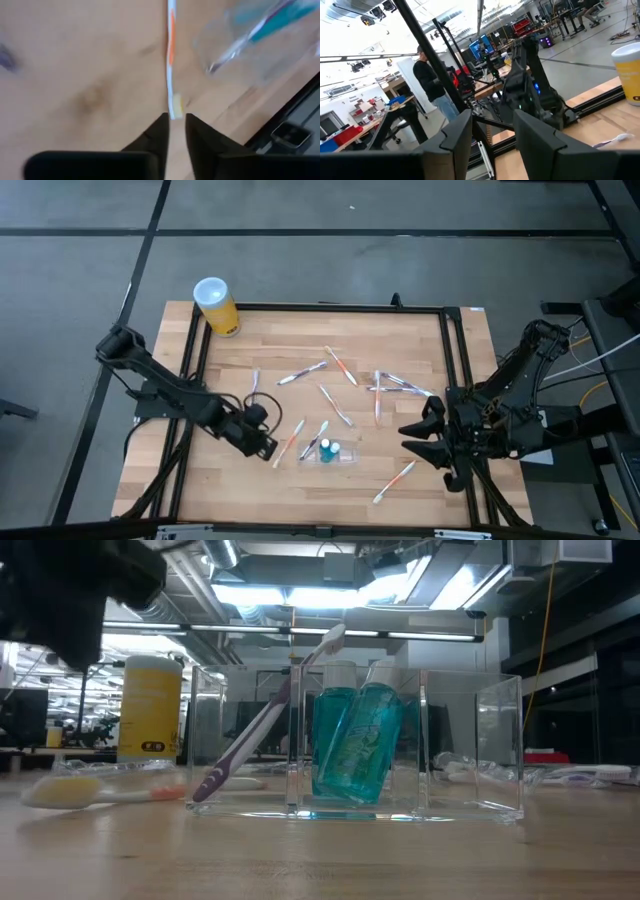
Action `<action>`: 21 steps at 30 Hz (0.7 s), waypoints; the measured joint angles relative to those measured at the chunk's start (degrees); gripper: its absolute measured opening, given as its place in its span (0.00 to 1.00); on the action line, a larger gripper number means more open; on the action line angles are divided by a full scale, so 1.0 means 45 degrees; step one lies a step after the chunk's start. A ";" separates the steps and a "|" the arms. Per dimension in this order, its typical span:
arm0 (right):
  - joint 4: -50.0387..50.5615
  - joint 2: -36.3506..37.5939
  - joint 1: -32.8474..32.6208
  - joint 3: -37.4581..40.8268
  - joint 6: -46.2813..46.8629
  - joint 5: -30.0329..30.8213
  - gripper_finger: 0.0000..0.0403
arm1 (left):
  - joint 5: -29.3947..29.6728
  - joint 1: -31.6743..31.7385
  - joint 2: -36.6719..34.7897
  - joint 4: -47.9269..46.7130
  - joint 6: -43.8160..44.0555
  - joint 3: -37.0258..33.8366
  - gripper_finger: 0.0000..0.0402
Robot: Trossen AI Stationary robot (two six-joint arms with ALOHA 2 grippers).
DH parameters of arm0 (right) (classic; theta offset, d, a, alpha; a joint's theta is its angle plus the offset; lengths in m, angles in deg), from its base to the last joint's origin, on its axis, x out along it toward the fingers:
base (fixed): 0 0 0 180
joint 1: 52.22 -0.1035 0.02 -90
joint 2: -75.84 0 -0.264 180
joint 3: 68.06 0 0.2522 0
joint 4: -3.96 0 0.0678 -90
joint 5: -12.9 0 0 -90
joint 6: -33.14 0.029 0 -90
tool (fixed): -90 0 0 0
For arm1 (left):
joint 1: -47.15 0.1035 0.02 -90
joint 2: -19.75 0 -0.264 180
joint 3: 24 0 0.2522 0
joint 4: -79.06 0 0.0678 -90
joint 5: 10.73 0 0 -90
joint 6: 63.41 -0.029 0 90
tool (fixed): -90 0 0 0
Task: Pick & Place toothbrushing station
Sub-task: Put the orange toothbrush into the right section of the transparent organizer
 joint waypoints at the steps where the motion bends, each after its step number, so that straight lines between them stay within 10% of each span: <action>1: -0.0005 0.0000 0.0005 0.0005 0.0000 0.0000 0.37 | -0.0356 0.0000 0.0350 0.0323 -0.0034 0.0000 0.19; 9: -0.0001 0.0000 0.0010 0.0005 0.0092 0.0263 0.37 | -0.1188 -0.0087 0.2609 0.3263 -0.0531 0.0030 0.41; 21: -0.0009 0.0000 0.0010 0.0005 0.0180 0.0277 0.37 | -0.1400 -0.0014 0.3946 0.3009 -0.0651 0.0476 0.38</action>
